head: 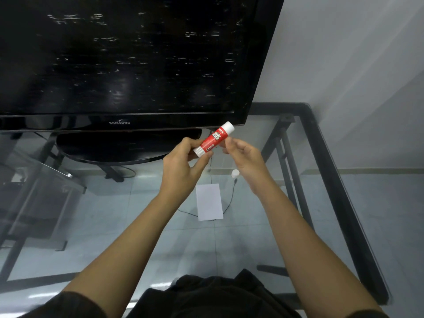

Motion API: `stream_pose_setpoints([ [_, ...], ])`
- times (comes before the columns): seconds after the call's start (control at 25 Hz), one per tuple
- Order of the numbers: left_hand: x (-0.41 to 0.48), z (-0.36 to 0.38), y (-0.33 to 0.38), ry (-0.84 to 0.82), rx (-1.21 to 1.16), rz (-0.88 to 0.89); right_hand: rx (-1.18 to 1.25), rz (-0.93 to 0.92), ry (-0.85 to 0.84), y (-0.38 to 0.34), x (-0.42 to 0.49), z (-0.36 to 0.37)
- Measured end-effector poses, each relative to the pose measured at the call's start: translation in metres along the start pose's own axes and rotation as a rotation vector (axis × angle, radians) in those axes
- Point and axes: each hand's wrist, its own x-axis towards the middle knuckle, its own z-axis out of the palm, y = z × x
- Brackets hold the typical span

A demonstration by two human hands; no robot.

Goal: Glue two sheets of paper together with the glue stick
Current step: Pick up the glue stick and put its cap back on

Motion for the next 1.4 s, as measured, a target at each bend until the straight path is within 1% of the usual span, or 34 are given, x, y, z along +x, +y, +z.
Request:
stream_pose_setpoints([
  [0.04, 0.001, 0.0, -0.002, 0.015, -0.017, -0.015, -0.067, 0.007, 0.02, 0.009, 0.006, -0.006],
  [0.08, 0.002, -0.001, -0.002, 0.024, -0.029, -0.016, -0.152, 0.012, 0.089, 0.021, 0.013, -0.014],
  [0.12, 0.004, -0.002, -0.003, 0.023, -0.036, -0.018, -0.262, 0.018, 0.167, 0.037, 0.023, -0.021],
  [0.16, 0.005, -0.002, -0.002, 0.017, -0.04, -0.024, -0.424, 0.02, 0.209, 0.054, 0.032, -0.026],
  [0.2, 0.006, -0.003, -0.002, 0.012, -0.039, -0.033, -0.614, 0.008, 0.199, 0.07, 0.039, -0.029],
  [0.24, 0.006, -0.003, -0.002, 0.01, -0.031, -0.04, -0.774, -0.01, 0.145, 0.085, 0.046, -0.03],
  [0.28, 0.006, -0.003, -0.003, 0.013, -0.015, -0.042, -0.871, -0.024, 0.083, 0.099, 0.052, -0.029],
  [0.4, 0.003, -0.007, -0.009, 0.017, 0.02, -0.026, -1.044, -0.035, -0.055, 0.125, 0.061, -0.022],
  [0.48, 0.002, -0.009, -0.011, 0.015, 0.026, -0.018, -1.156, -0.077, -0.056, 0.129, 0.063, -0.018],
  [0.52, 0.001, -0.01, -0.013, 0.011, 0.03, -0.019, -1.101, -0.115, -0.001, 0.125, 0.063, -0.016],
  [0.56, 0.002, -0.01, -0.014, 0.009, 0.035, -0.022, -0.936, -0.126, 0.094, 0.115, 0.062, -0.014],
  [0.6, 0.002, -0.01, -0.016, 0.006, 0.039, -0.025, -0.69, -0.107, 0.19, 0.101, 0.06, -0.012],
  [0.64, 0.004, -0.009, -0.017, 0.004, 0.039, -0.027, -0.406, -0.071, 0.244, 0.086, 0.057, -0.012],
  [0.68, 0.005, -0.008, -0.019, 0.001, 0.033, -0.029, -0.131, -0.038, 0.251, 0.068, 0.053, -0.012],
  [0.72, 0.006, -0.005, -0.02, -0.005, 0.023, -0.032, 0.076, -0.014, 0.236, 0.052, 0.046, -0.011],
  [0.76, 0.006, -0.001, -0.019, -0.015, 0.011, -0.035, 0.199, -0.005, 0.214, 0.04, 0.038, -0.011],
  [0.8, 0.005, 0.004, -0.018, -0.027, 0.001, -0.03, 0.254, -0.01, 0.201, 0.033, 0.031, -0.012],
  [0.92, 0.003, 0.013, -0.012, -0.074, 0.013, 0.032, 0.27, -0.079, 0.184, 0.018, 0.011, -0.018],
  [1.0, 0.005, 0.011, -0.009, -0.122, 0.036, 0.095, 0.192, -0.142, 0.178, 0.013, 0.005, -0.029],
  [1.08, 0.009, 0.005, -0.006, -0.161, 0.035, 0.158, 0.102, -0.188, 0.13, 0.004, 0.002, -0.042],
  [1.24, 0.018, -0.007, -0.003, -0.159, 0.043, 0.238, -0.009, -0.248, 0.061, -0.009, -0.002, -0.051],
  [1.4, 0.019, -0.01, -0.005, -0.136, 0.061, 0.25, -0.023, -0.259, 0.079, -0.012, -0.004, -0.044],
])
